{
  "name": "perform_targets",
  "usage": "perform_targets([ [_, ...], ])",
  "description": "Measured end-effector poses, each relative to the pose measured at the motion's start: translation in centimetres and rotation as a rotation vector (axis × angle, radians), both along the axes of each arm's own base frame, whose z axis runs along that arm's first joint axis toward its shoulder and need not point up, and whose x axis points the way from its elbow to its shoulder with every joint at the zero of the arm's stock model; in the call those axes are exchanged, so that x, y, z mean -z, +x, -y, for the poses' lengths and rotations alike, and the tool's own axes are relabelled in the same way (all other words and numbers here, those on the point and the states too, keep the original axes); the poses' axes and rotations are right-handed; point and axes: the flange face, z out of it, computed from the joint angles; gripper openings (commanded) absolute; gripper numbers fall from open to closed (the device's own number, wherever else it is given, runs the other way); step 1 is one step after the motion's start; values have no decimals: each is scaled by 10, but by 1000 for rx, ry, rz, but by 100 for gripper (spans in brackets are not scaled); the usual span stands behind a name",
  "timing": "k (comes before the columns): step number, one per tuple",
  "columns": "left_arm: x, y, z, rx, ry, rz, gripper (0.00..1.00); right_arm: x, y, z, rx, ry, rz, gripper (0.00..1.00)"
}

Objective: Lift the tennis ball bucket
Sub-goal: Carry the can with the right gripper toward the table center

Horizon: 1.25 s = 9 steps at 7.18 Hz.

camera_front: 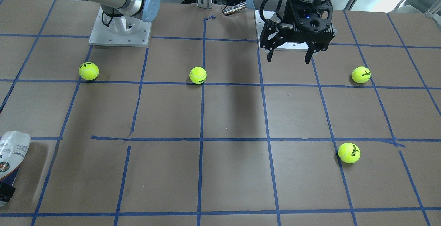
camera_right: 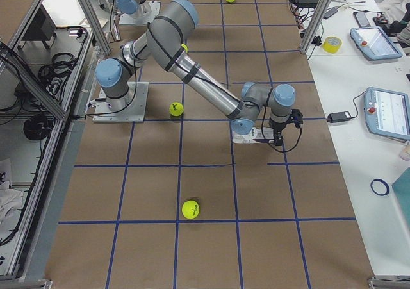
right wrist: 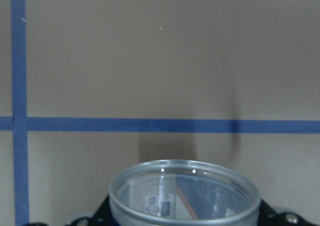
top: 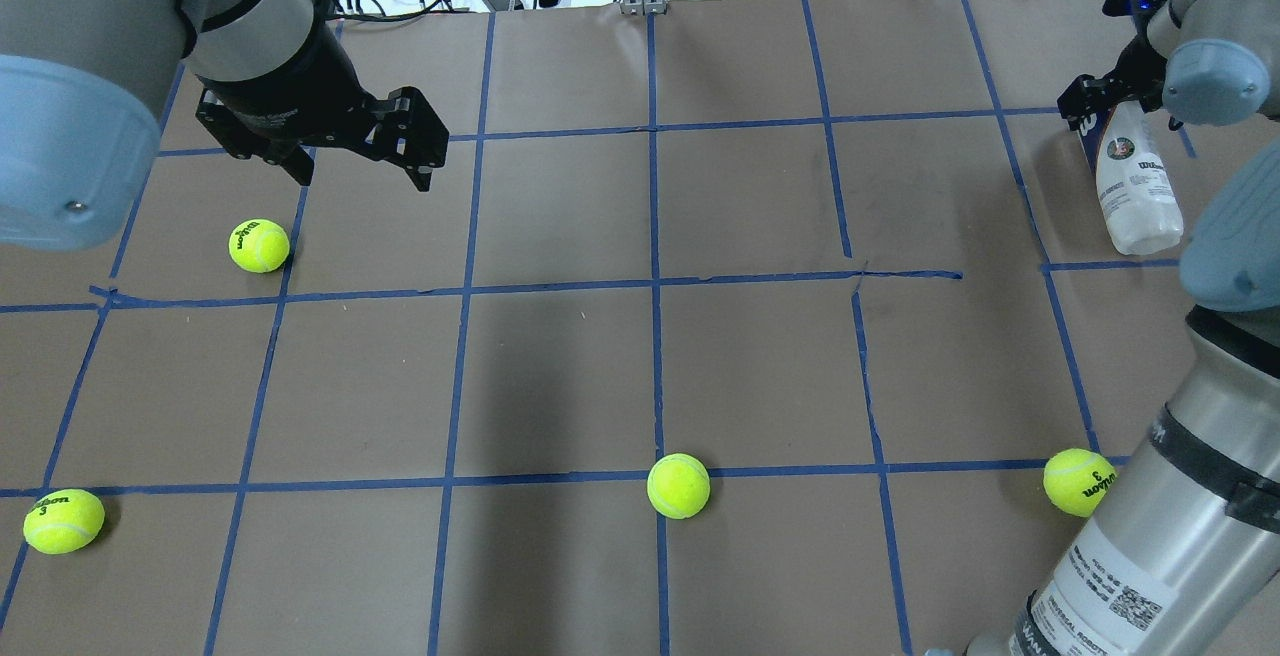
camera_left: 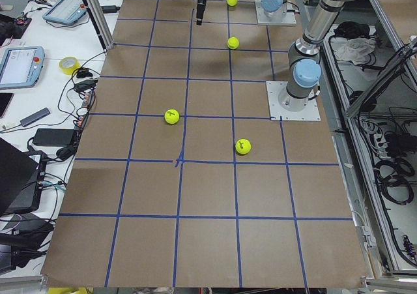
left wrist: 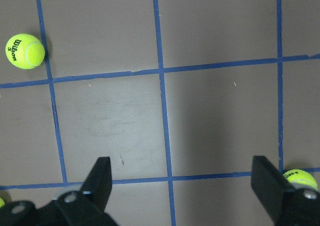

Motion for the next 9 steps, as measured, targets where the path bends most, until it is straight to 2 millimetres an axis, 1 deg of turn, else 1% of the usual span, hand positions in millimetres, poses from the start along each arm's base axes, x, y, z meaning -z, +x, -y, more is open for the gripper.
perform_targets([
  [1,0,0,0,0,0,0,100,-24,11,-1,-22,-20,0,59],
  [2,0,0,0,0,0,0,100,-49,33,-1,-76,-42,14,59],
  [3,0,0,0,0,0,0,100,-73,65,1,-155,-67,27,61],
  [4,0,0,0,0,0,0,100,-96,103,3,-256,-92,21,60],
  [5,0,0,0,0,0,0,100,-115,145,4,-377,-116,7,59],
  [6,0,0,0,0,0,0,100,-137,192,0,-495,-138,-12,61],
  [7,0,0,0,0,0,0,100,-157,251,-10,-609,-149,-35,63],
  [8,0,0,0,0,0,0,100,-166,314,-22,-748,-155,-62,57],
  [9,0,0,0,0,0,0,100,-170,375,-37,-901,-159,-95,55],
])
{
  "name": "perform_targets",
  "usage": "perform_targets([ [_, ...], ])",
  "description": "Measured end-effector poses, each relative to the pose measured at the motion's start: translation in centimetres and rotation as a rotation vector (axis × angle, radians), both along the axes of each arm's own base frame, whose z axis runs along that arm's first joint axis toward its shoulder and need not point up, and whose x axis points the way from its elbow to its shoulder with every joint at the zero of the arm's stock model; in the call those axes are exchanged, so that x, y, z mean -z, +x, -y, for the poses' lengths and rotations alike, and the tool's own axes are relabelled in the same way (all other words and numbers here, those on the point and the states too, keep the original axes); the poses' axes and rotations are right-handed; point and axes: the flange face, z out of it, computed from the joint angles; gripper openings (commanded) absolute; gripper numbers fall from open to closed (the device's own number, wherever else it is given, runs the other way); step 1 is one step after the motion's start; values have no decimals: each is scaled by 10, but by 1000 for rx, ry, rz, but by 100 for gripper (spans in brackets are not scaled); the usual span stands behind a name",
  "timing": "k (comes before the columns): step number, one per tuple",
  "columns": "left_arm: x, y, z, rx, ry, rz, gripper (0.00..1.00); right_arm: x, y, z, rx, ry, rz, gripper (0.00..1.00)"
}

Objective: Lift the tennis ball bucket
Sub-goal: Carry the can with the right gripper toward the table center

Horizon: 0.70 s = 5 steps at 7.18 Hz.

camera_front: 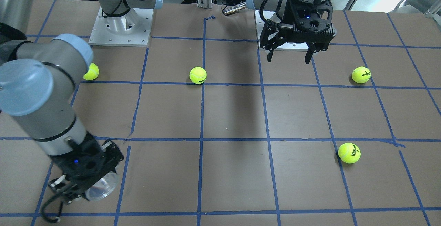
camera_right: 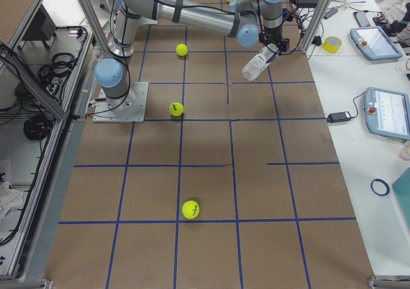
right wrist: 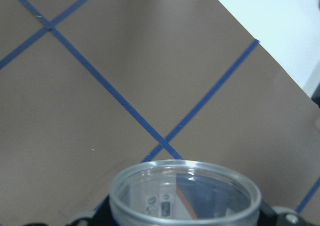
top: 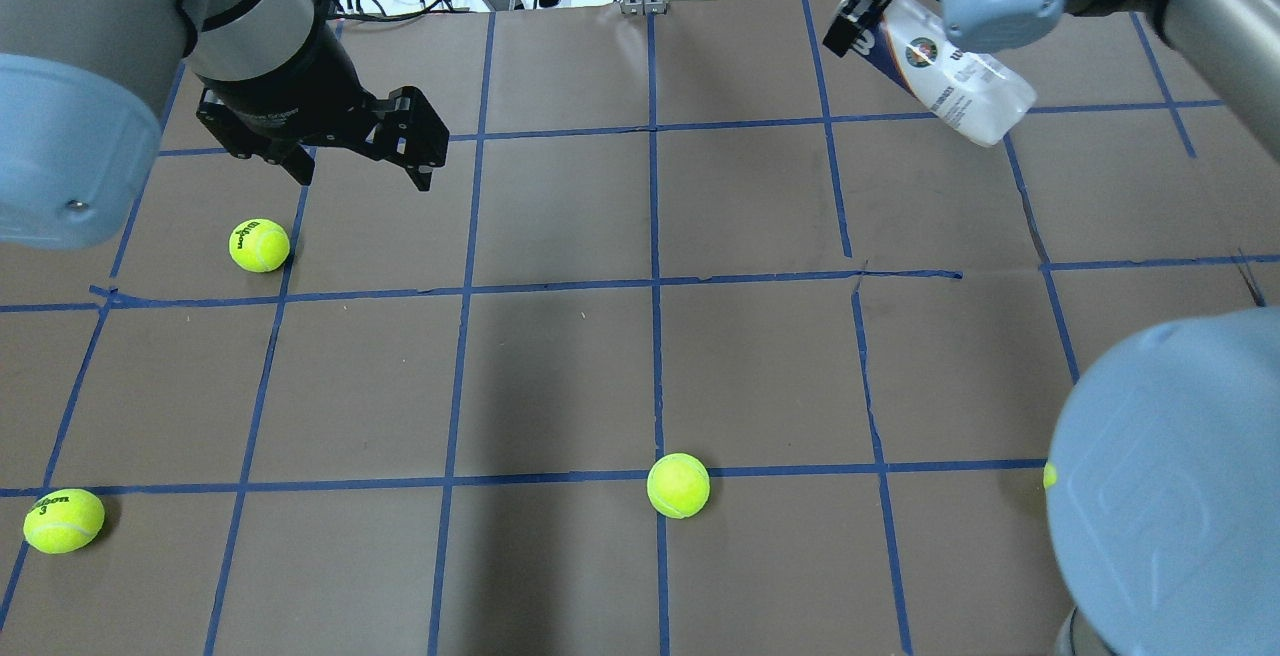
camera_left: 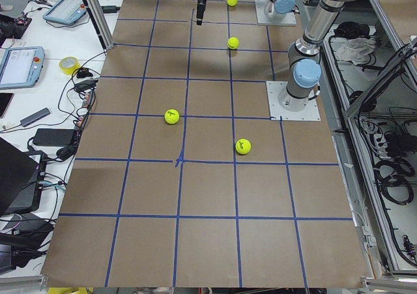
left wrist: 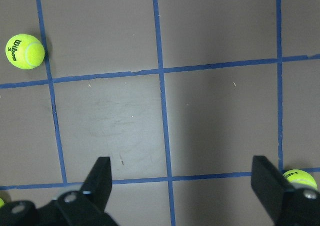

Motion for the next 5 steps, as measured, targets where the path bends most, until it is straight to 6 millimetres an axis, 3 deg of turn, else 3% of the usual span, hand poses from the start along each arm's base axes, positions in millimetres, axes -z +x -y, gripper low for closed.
perform_targets([
  [1,0,0,0,0,0,0,100,1,46,-15,-118,-7,-40,60],
  [2,0,0,0,0,0,0,100,10,75,-28,-261,0,-67,64],
  [5,0,0,0,-1,0,0,100,52,136,-69,-659,22,-42,83],
])
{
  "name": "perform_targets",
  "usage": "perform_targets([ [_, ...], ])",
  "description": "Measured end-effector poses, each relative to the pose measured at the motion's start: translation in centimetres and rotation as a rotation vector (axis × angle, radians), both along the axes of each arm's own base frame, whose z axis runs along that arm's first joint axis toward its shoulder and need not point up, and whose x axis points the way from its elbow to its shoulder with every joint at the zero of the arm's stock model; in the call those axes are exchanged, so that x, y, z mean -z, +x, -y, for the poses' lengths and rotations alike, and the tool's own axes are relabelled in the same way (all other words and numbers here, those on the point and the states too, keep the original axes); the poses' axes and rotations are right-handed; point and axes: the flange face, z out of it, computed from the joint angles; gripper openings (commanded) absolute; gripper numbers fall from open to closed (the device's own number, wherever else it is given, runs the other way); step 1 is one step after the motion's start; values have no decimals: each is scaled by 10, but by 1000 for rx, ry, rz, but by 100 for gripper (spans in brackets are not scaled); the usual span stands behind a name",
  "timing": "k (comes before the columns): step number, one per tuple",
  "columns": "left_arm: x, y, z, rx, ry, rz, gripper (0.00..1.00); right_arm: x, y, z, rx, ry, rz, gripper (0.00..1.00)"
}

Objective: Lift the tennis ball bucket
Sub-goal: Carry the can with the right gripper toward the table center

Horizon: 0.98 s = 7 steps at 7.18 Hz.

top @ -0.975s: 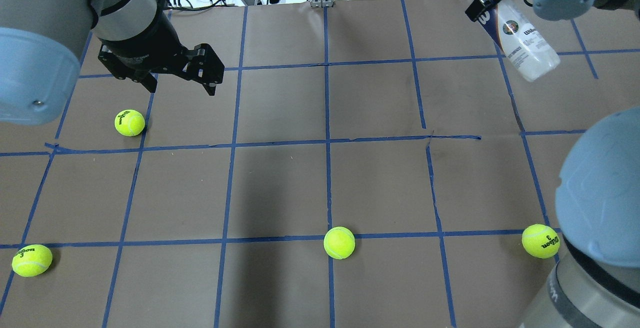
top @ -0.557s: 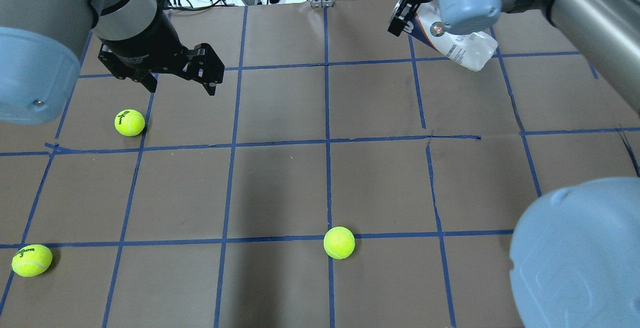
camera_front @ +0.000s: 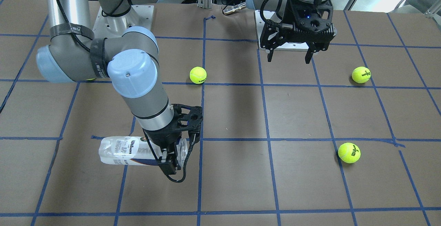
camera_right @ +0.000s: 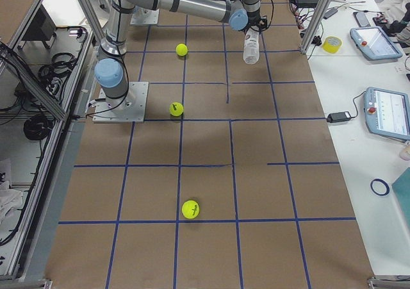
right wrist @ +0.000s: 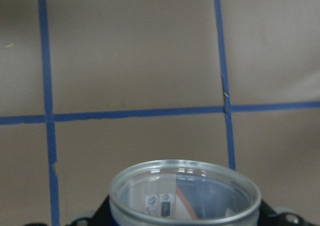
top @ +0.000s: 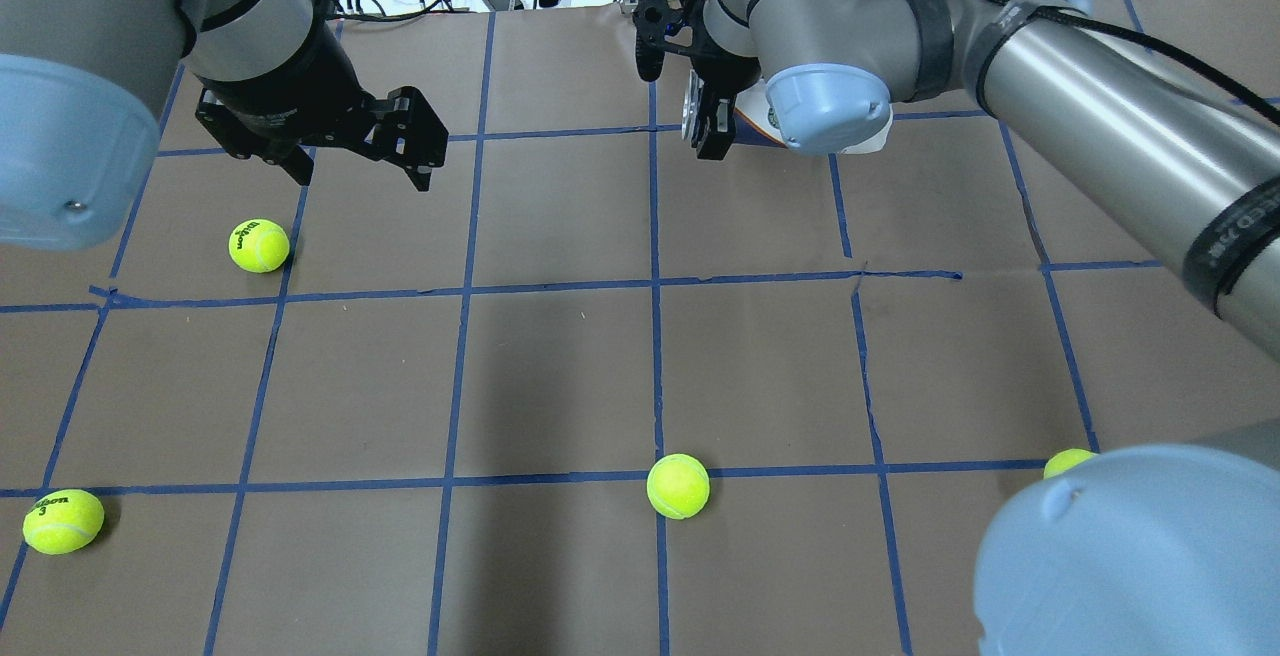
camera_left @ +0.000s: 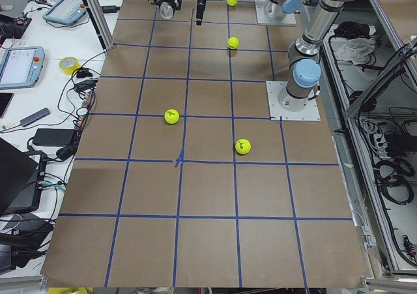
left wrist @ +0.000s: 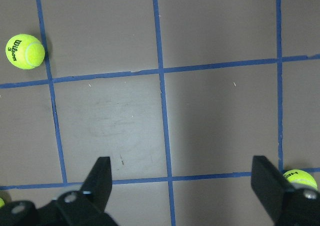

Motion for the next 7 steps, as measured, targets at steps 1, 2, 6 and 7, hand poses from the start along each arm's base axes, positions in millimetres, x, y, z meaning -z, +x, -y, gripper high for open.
perform_targets([
  [1,0,0,0,0,0,0,100,14,36,-24,-144,17,8,83],
  [2,0,0,0,0,0,0,100,24,62,-43,-219,31,15,83],
  [6,0,0,0,0,0,0,100,58,88,-50,-160,65,41,95],
  [7,0,0,0,0,0,0,100,64,90,-47,-159,65,52,100],
])
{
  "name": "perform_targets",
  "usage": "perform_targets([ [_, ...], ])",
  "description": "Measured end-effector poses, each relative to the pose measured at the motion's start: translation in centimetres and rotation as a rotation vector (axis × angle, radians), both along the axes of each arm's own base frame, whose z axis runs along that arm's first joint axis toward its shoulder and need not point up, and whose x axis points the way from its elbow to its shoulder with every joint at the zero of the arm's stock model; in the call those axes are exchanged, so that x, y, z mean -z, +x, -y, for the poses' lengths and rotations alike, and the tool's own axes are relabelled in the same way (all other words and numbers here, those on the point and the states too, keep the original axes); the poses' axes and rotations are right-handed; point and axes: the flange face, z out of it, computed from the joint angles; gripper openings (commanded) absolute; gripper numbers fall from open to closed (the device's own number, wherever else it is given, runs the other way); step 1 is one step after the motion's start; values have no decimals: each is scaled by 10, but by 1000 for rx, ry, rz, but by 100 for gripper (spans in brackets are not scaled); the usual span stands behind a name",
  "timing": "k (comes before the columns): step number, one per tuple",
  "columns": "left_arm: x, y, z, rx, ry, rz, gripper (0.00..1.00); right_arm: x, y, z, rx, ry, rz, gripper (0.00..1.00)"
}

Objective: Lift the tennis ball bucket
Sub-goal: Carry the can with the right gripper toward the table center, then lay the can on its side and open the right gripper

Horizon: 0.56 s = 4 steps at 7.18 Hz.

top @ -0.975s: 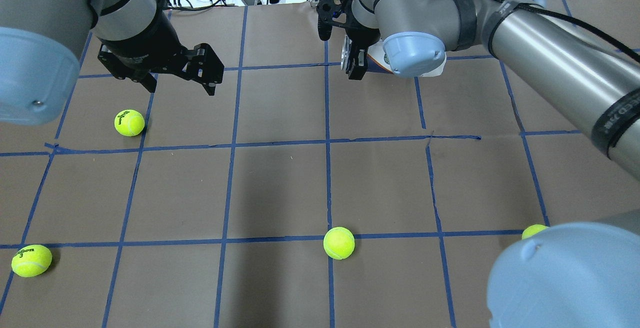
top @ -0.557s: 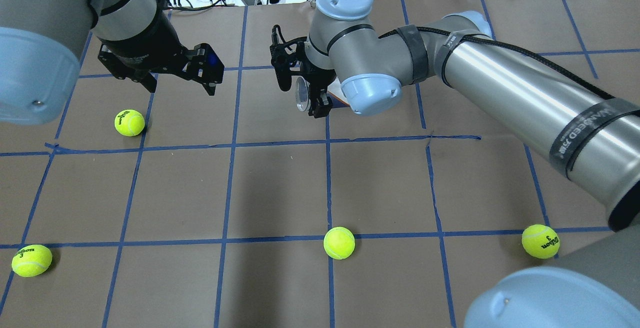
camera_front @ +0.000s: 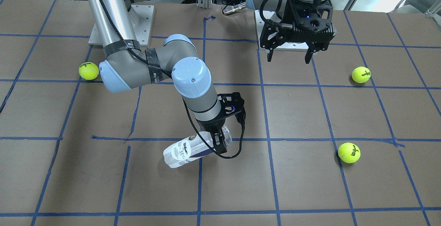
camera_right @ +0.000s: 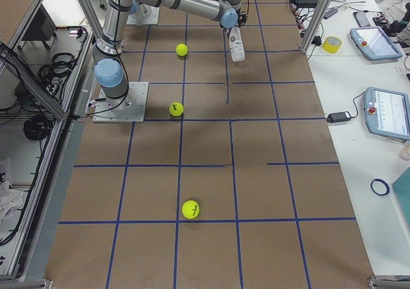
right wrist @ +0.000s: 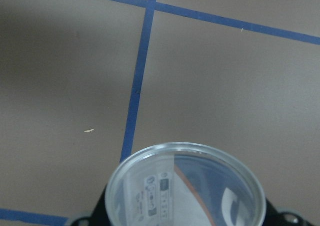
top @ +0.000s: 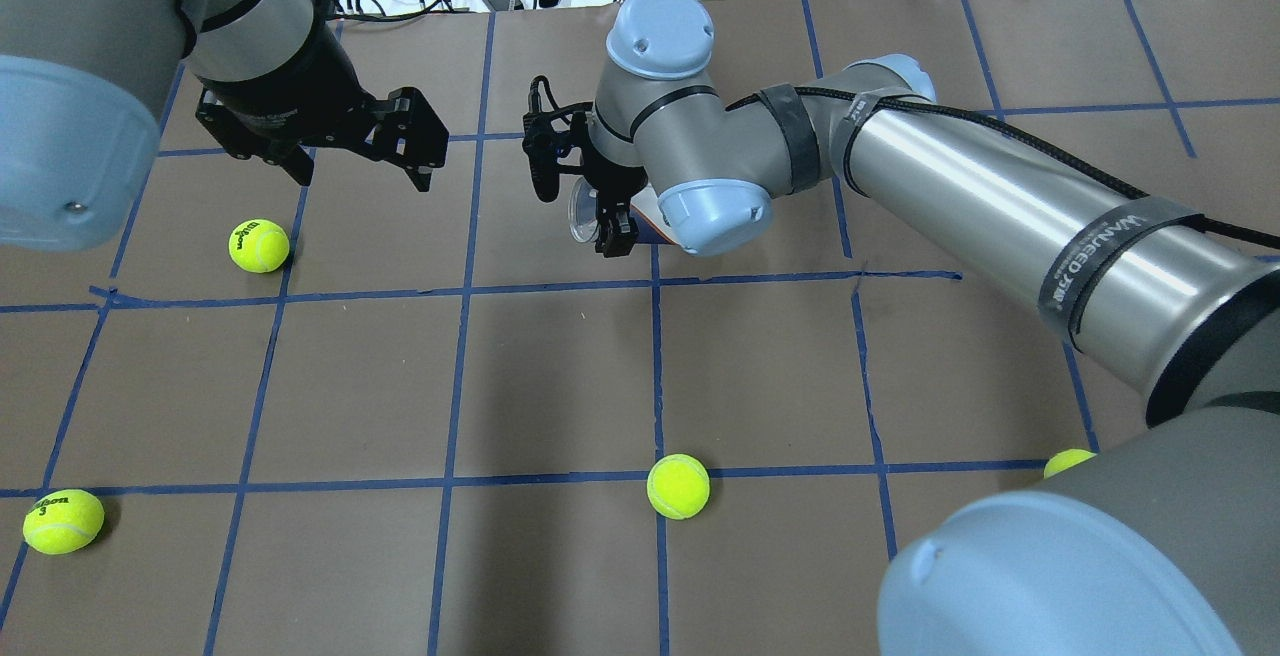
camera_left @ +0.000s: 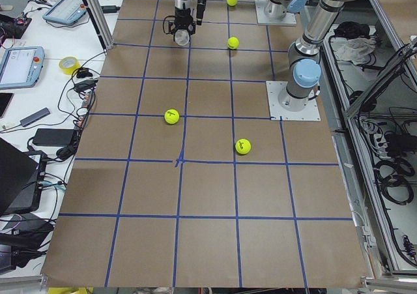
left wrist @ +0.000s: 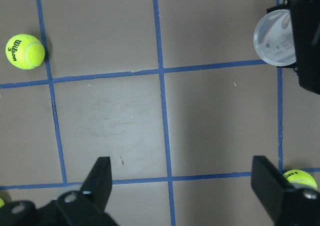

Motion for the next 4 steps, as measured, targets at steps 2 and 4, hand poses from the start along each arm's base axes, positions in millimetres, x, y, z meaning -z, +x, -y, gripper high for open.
perform_targets([
  [2,0,0,0,0,0,0,100,9,8,1,-6,35,57,100],
  [4,0,0,0,0,0,0,100,17,5,7,68,75,75,100],
])
